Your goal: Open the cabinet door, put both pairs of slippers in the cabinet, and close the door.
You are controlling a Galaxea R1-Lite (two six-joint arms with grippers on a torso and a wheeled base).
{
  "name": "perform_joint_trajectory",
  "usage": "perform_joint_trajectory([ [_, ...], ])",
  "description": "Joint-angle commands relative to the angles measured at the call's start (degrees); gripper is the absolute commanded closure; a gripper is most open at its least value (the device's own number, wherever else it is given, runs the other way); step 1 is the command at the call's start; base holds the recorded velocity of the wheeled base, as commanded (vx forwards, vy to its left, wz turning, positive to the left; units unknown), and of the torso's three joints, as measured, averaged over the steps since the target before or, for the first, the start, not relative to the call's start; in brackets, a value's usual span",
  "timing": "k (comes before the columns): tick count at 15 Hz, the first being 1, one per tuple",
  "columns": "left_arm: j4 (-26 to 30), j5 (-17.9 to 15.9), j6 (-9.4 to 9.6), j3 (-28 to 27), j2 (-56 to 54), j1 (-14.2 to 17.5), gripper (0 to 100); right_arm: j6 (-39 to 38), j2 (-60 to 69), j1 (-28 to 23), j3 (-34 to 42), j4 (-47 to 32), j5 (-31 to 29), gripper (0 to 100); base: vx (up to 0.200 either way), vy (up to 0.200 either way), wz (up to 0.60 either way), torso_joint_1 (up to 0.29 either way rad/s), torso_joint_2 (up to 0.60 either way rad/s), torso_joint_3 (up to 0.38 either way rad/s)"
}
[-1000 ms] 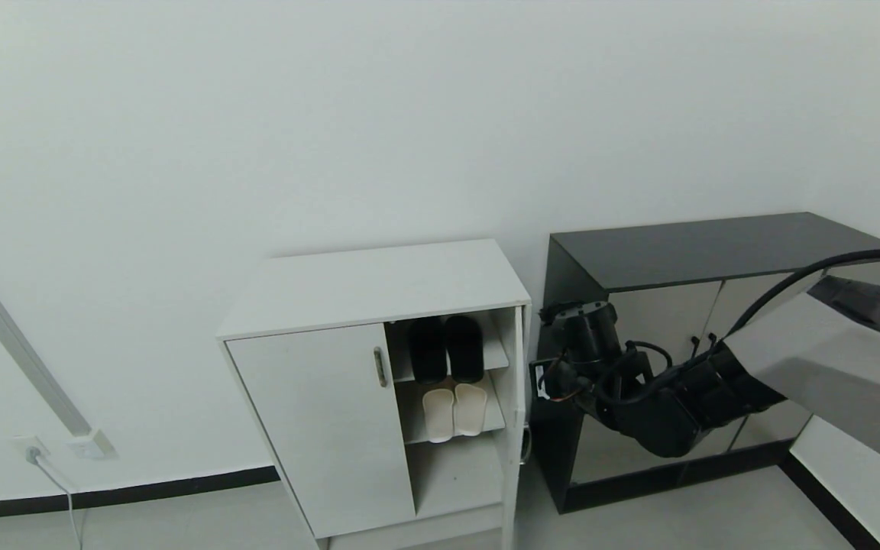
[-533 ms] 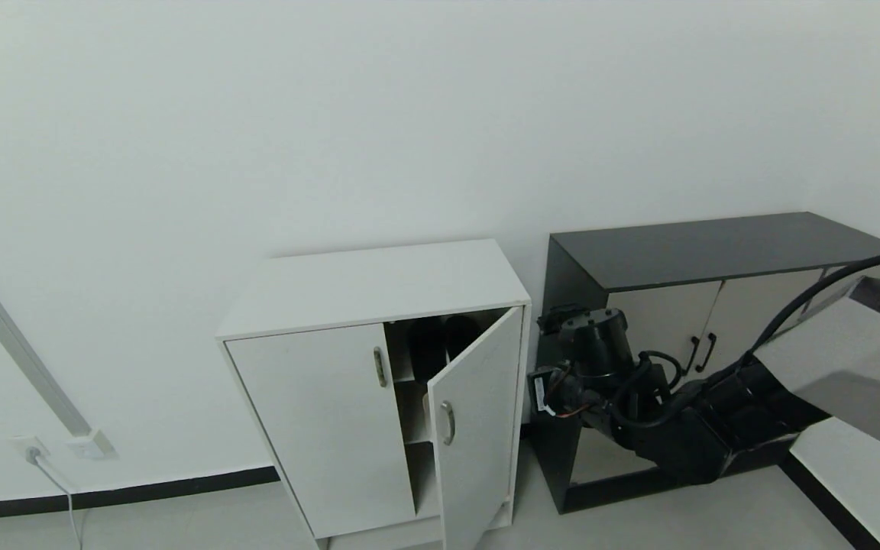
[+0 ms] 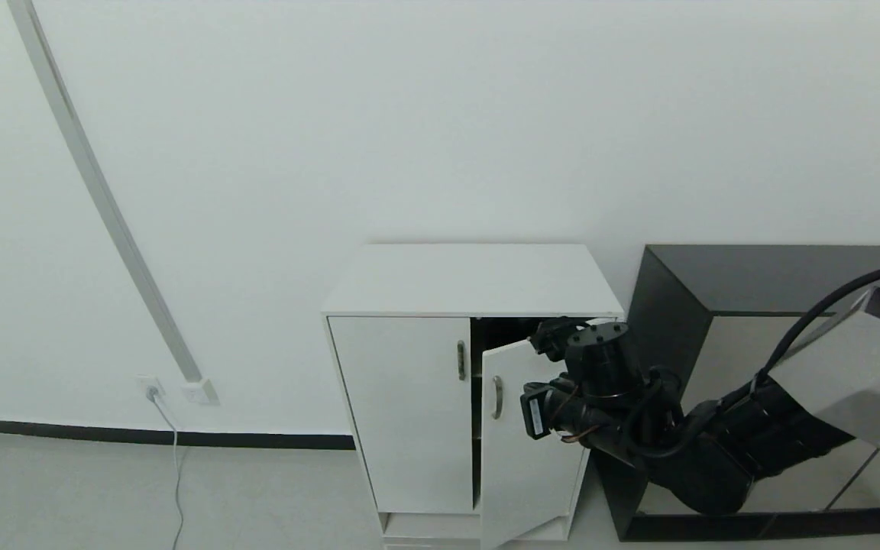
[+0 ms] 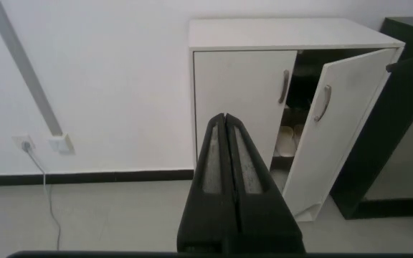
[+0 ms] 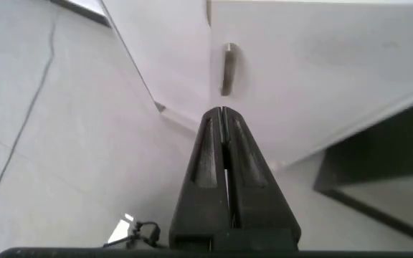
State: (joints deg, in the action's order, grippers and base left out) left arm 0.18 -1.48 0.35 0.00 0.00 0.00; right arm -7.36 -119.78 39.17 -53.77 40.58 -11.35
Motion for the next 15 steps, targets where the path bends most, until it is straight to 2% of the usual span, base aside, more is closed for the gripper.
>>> perform_joint_trajectory([
  [1,-0.01,-0.02,0.0,0.0,0.0,0.09,100,0.07,-0.01,0.03,0.95,0.29,0.19,100,0.0,0.0,0.0,0.0,0.0,0.0],
  [5,-0.01,-0.02,0.0,0.0,0.0,0.09,100,4.11,0.08,0.21,10.18,8.37,4.67,100,0.0,0.0,0.0,0.0,0.0,0.0],
  [6,-0.09,-0.11,0.0,0.0,0.09,0.09,100,4.46,-0.1,0.21,13.69,12.68,7.13,100,0.0,0.0,0.0,0.0,0.0,0.0],
  [10,-0.01,-0.02,0.0,0.0,0.09,0.09,100,4.46,-0.36,1.35,20.02,18.39,8.1,100,0.0,0.0,0.0,0.0,0.0,0.0],
  [15,-0.01,-0.02,0.0,0.0,0.09,0.09,100,4.46,-1.33,2.76,23.54,22.44,8.1,100,0.2,0.0,0.0,-0.002,0.0,0.004],
])
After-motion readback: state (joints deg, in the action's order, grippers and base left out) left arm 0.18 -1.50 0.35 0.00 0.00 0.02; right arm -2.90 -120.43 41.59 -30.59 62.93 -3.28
